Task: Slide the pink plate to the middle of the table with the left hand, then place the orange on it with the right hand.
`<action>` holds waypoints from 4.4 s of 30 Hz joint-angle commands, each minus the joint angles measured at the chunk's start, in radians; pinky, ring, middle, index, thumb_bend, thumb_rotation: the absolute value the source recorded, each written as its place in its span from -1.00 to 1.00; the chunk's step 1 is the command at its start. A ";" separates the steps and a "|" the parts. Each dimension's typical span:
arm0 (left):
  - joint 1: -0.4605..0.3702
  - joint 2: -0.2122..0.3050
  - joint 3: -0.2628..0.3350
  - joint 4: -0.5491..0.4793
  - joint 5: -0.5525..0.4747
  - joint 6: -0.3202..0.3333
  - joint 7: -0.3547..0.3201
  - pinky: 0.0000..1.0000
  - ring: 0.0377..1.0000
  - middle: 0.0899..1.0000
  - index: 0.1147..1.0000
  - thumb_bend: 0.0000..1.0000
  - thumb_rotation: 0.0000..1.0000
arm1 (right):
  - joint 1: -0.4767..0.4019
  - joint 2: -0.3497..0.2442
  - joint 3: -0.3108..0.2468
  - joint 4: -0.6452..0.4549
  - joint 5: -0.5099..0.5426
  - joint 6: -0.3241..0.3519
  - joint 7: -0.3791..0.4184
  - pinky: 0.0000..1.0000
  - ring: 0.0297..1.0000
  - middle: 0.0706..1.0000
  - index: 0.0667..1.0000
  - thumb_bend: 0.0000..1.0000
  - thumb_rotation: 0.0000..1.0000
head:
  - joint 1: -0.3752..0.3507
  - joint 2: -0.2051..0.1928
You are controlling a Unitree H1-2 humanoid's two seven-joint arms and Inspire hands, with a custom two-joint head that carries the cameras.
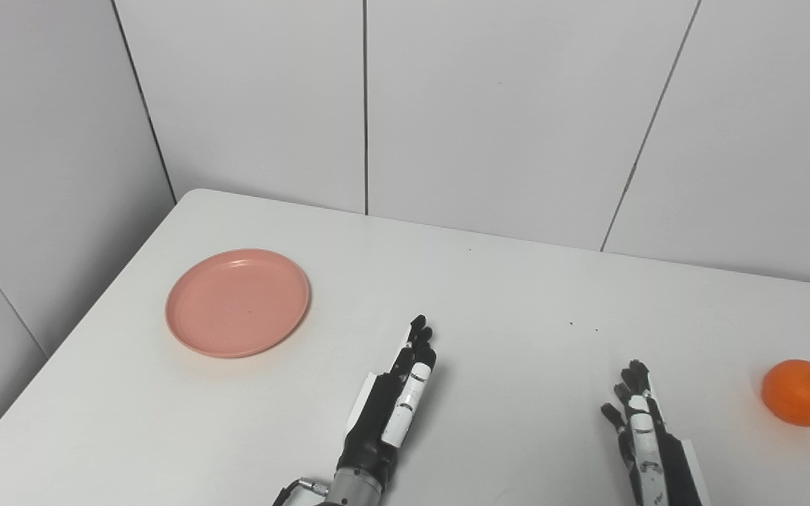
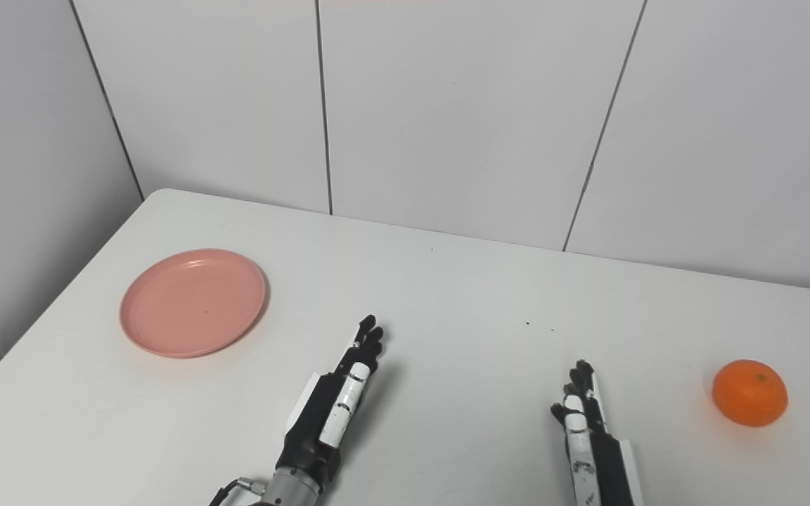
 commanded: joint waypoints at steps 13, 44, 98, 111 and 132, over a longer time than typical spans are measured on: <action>-0.015 -0.014 -0.022 0.019 0.011 -0.018 -0.006 1.00 1.00 1.00 1.00 -0.13 1.00 | -0.003 -0.004 -0.006 -0.012 0.005 -0.029 0.006 1.00 1.00 1.00 1.00 -0.31 1.00 | 0.004 0.004; -0.122 0.043 0.030 -0.112 -0.071 0.065 -0.077 1.00 1.00 1.00 0.98 -0.14 1.00 | -0.012 -0.004 -0.011 -0.006 0.019 -0.026 0.011 1.00 1.00 1.00 1.00 -0.34 1.00 | 0.030 0.009; -0.395 0.315 0.486 -0.115 -0.358 0.198 -0.053 0.94 0.91 0.92 0.87 -0.11 1.00 | -0.022 -0.005 -0.026 0.024 0.033 -0.037 0.009 1.00 0.99 1.00 1.00 -0.34 1.00 | 0.064 -0.016; -0.416 0.363 0.563 -0.086 -0.384 0.194 -0.016 0.80 0.81 0.81 0.76 -0.14 1.00 | -0.016 -0.009 -0.027 0.017 0.032 -0.038 0.013 1.00 0.99 1.00 1.00 -0.36 1.00 | 0.077 -0.014; -0.412 0.459 0.690 0.020 -0.467 0.179 0.011 0.89 0.87 0.86 0.81 -0.17 1.00 | -0.020 -0.025 -0.034 0.020 0.056 -0.035 0.022 1.00 1.00 1.00 1.00 -0.37 1.00 | 0.095 -0.014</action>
